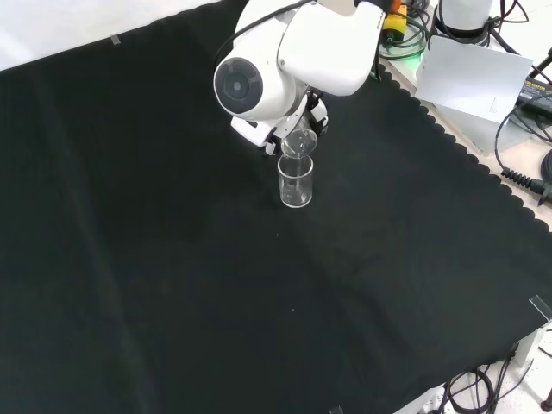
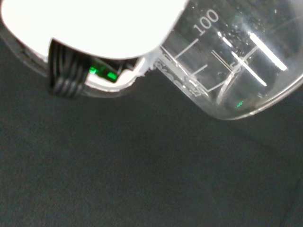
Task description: Pour the water from the handheld beaker into the one on the table.
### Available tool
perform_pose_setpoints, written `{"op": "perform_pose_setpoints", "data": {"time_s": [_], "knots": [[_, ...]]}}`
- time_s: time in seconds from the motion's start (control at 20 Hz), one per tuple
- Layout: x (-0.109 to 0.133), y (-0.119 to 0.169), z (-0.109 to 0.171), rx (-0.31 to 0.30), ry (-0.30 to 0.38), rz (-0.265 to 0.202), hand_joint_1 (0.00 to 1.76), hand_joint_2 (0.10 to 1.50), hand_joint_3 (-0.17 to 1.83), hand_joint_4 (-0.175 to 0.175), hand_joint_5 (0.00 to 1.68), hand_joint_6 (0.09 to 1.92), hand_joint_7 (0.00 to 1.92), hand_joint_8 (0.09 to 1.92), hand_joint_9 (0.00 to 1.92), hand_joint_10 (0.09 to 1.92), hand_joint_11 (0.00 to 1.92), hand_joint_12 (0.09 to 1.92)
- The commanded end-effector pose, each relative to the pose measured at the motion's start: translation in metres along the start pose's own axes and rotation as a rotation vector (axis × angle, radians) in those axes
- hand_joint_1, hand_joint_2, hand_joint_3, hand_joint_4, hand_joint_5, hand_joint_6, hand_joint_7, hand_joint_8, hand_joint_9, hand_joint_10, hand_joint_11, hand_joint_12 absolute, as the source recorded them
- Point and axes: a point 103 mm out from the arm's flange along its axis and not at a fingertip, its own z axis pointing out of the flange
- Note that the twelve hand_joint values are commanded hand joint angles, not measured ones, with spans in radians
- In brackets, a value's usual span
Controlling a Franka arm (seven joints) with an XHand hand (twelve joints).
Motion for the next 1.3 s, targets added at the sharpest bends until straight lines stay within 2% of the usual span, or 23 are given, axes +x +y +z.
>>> {"op": "perform_pose_setpoints", "data": {"time_s": [0.05,0.4,1.3], "knots": [[0.0018,-0.0009,-0.0008,0.016,-0.01,0.003,1.31,0.62,0.77,-0.175,1.18,0.85,1.24,0.83,1.56,0.74,1.28,0.74],[0.004,-0.0013,-0.0026,0.047,-0.024,0.019,1.31,0.62,0.77,-0.175,1.18,0.85,1.24,0.83,1.56,0.75,1.28,0.74],[0.0051,-0.0007,-0.0103,0.07,-0.039,0.043,1.31,0.62,0.78,-0.175,1.18,0.87,1.23,0.84,1.56,0.76,1.28,0.75]]}}
